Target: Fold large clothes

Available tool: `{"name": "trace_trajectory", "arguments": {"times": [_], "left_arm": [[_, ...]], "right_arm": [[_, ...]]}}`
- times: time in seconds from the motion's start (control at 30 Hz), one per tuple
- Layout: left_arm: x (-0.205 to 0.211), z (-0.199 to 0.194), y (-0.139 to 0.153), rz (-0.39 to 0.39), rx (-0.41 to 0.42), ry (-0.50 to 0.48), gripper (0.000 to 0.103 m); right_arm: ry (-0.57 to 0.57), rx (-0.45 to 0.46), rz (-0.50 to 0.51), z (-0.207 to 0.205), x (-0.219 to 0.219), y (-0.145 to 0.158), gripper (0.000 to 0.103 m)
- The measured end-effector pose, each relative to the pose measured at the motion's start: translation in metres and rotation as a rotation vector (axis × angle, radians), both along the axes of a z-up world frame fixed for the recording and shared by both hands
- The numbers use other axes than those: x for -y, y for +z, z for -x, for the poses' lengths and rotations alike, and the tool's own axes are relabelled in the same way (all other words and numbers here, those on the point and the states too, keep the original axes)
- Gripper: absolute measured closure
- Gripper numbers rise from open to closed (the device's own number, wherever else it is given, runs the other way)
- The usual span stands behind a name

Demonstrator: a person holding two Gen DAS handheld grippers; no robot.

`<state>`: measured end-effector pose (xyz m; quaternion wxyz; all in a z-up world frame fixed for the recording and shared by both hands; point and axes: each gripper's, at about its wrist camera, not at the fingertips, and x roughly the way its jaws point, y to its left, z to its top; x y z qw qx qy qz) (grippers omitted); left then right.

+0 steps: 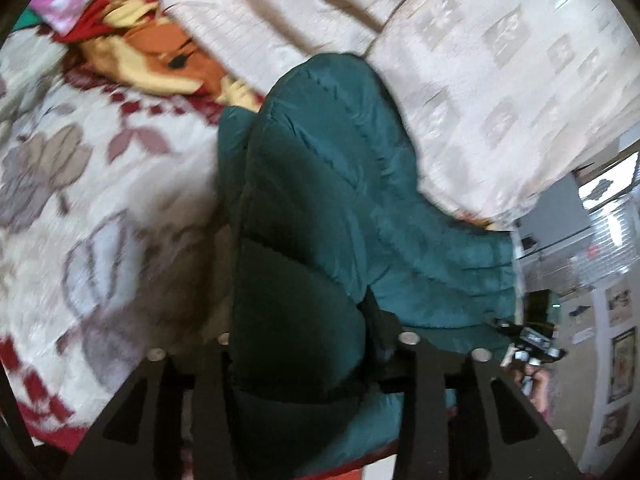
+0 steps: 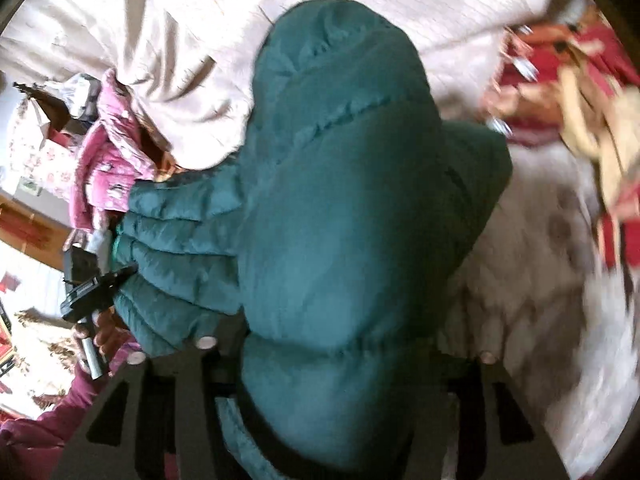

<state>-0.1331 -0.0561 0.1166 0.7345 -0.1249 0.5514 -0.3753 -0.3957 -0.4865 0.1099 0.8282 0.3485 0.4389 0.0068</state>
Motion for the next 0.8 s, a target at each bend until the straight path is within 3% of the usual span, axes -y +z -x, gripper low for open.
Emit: {"name": "trace_trajectory", "arguments": {"times": [0.07, 0.13, 0.17, 0.27, 0.33, 0.4, 0.57, 0.8], "left_arm": [[0.0, -0.002, -0.018, -0.043, 0.002, 0.033, 0.063], [0.002, -0.003, -0.027, -0.059, 0.025, 0.07, 0.041], [0.003, -0.004, -0.029, -0.059, 0.045, 0.097, 0.039], [0.002, 0.001, -0.02, -0.084, 0.053, 0.143, 0.038], [-0.005, 0.014, -0.008, -0.109, 0.1, 0.158, 0.038], [-0.011, 0.029, 0.012, -0.165, 0.195, 0.18, 0.039], [-0.005, 0.072, 0.06, -0.236, 0.456, 0.192, 0.039], [0.031, 0.121, 0.081, -0.295, 0.626, 0.166, 0.039]], "right_arm": [[-0.036, -0.047, 0.05, 0.005, -0.004, -0.014, 0.023], [-0.092, -0.076, 0.066, 0.002, -0.004, -0.033, 0.01], [-0.111, -0.071, 0.062, 0.0, -0.004, -0.037, 0.007], [-0.152, -0.066, 0.077, 0.002, -0.006, -0.035, 0.007], [-0.17, -0.079, 0.141, 0.005, -0.012, -0.022, 0.007], [-0.197, -0.083, 0.247, 0.013, -0.02, -0.002, 0.007], [-0.245, -0.057, 0.386, 0.044, -0.026, 0.042, 0.006], [-0.246, 0.031, 0.469, 0.033, -0.075, 0.073, 0.006]]}}
